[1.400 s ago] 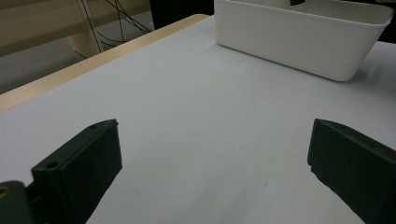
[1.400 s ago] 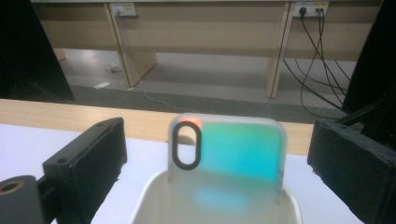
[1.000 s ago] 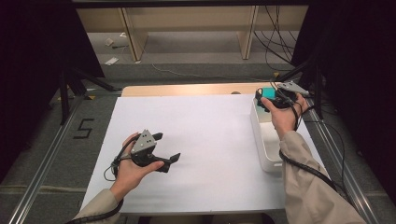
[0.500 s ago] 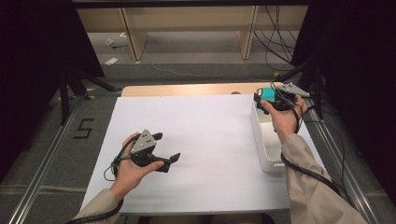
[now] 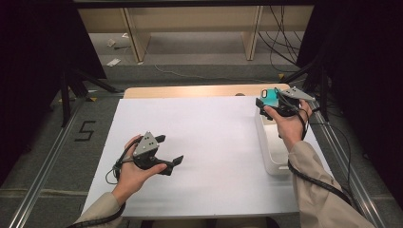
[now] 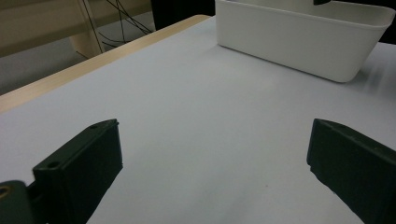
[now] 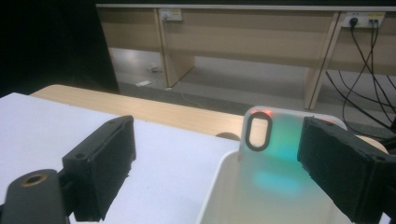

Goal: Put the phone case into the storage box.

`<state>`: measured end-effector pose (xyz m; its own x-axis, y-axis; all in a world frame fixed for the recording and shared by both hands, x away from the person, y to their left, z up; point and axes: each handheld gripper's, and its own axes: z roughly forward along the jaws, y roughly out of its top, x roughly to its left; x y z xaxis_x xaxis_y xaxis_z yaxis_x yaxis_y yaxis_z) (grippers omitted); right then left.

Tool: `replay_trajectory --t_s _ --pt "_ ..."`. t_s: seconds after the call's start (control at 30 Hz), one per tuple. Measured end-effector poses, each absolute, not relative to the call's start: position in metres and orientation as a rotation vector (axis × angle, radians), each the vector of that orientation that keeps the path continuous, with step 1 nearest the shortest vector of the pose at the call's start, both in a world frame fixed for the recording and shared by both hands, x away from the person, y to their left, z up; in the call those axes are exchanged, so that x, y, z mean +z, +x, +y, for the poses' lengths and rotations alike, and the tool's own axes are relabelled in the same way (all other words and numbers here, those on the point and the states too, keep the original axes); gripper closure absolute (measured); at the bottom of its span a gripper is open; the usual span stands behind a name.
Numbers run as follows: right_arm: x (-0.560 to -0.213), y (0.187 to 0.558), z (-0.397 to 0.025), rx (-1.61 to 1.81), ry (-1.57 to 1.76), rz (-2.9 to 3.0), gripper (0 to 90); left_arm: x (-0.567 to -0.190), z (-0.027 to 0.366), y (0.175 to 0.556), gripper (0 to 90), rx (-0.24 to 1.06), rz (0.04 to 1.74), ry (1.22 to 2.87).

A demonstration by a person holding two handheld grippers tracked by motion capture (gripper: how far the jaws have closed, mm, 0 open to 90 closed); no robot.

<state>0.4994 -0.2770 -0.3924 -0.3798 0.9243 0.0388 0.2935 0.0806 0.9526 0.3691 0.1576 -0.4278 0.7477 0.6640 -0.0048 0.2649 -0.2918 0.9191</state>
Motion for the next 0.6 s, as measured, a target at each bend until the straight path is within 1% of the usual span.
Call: replay_trajectory --t_s 0.6 --pt "-0.393 0.481 -0.274 1.383 1.147 1.816 15.0 -0.428 0.158 0.369 2.9 0.467 0.716 1.876"
